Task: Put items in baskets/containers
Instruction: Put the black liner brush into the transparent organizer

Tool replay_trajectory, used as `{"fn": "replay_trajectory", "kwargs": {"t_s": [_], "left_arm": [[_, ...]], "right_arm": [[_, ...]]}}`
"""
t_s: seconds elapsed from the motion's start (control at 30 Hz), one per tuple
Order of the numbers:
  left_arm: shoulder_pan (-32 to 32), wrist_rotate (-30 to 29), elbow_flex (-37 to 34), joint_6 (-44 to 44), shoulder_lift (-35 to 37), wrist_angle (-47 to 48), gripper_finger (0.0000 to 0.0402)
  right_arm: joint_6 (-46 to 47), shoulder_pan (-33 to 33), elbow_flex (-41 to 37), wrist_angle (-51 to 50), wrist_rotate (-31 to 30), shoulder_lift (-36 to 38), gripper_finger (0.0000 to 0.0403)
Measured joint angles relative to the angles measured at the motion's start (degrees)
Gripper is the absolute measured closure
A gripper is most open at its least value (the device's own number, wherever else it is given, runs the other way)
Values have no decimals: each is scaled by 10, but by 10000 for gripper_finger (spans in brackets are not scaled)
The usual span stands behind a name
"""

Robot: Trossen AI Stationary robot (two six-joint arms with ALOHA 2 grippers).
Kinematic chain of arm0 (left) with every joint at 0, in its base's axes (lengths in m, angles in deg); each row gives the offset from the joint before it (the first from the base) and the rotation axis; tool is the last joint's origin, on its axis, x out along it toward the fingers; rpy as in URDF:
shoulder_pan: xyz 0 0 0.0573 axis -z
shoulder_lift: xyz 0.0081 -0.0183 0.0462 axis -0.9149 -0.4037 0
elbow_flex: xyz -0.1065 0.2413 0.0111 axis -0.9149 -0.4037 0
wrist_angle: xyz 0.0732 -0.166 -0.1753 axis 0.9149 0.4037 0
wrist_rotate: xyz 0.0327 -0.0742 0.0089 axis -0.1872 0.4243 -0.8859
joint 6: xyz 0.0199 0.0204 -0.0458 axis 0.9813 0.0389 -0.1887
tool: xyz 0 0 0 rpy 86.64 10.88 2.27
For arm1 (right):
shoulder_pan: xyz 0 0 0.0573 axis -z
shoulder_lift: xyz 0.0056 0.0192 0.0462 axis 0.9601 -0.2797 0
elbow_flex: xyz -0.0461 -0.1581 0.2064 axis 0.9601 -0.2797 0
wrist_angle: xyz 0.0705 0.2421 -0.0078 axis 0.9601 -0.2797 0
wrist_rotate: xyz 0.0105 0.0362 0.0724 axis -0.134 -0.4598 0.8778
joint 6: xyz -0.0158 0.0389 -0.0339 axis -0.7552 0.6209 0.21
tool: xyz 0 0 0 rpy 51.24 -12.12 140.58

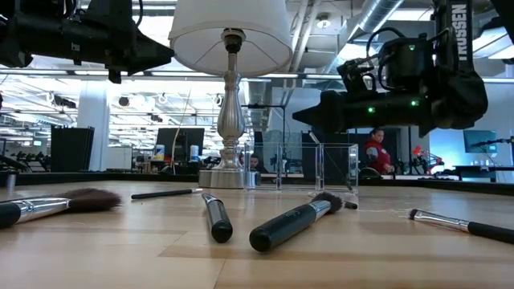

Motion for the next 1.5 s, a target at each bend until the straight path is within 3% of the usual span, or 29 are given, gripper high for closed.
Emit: {"fn": "replay_trajectory", "kwargs": {"t_s": [0.27, 0.47, 0.63, 0.77, 0.93, 1.07, 1.17, 1.5], "left_arm": [[0, 1, 0, 0, 0, 0, 293], [0, 77, 0, -77, -28, 4, 299], [17, 111, 0, -178, -118, 11, 309], [44, 83, 28, -192, -184, 11, 314], [84, 37, 108, -128, -240, 19, 314], [120, -77, 175, -105, -273, 99, 314], [138, -145, 193, -149, -311, 146, 314], [133, -151, 192, -344, -472, 145, 314]], "right_arm": [[-50, -51, 0, -16, 0, 130, 256], [-64, -115, 1, -172, -10, 286, 197], [-49, -149, 34, -301, -88, 396, 177], [33, -159, 55, -437, -91, 452, 176], [77, -177, 56, -501, -89, 463, 188], [-13, -179, 56, -470, -88, 460, 196], [-76, -178, 56, -417, -88, 461, 198], [-136, -149, 57, -345, -86, 461, 199]]}}
